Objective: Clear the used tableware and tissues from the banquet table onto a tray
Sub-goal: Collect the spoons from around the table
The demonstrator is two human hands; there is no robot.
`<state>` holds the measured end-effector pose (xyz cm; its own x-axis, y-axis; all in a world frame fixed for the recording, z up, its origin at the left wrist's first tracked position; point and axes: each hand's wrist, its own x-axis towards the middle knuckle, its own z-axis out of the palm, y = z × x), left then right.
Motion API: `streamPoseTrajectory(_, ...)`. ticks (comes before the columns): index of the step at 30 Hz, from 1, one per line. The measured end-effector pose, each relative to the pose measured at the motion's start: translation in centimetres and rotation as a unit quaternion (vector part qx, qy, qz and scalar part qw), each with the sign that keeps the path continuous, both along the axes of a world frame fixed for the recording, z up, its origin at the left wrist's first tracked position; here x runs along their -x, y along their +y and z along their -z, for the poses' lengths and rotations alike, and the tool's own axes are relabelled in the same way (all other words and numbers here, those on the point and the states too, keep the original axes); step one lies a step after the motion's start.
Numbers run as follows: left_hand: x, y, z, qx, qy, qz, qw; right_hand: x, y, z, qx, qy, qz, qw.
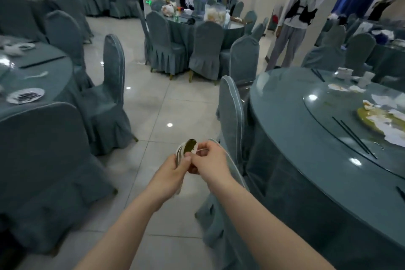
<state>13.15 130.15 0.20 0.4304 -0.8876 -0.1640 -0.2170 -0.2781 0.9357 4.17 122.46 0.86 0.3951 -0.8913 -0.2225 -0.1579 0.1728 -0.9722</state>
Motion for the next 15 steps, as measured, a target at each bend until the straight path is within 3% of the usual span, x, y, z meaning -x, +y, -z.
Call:
streamPoseTrajectory(8, -7.8, -3.8, 0.3, 0.001, -0.014, -0.022, 1.000, -7.4, -4.0, 0.0, -0.052, -0.007, -0.041, 0.998)
streamPoseTrajectory(15, -14.9, -12.6, 1.1, 0.013, -0.069, -0.019, 0.997, -14.5, -12.8, 0.4, -0.114, -0.011, -0.069, 0.991)
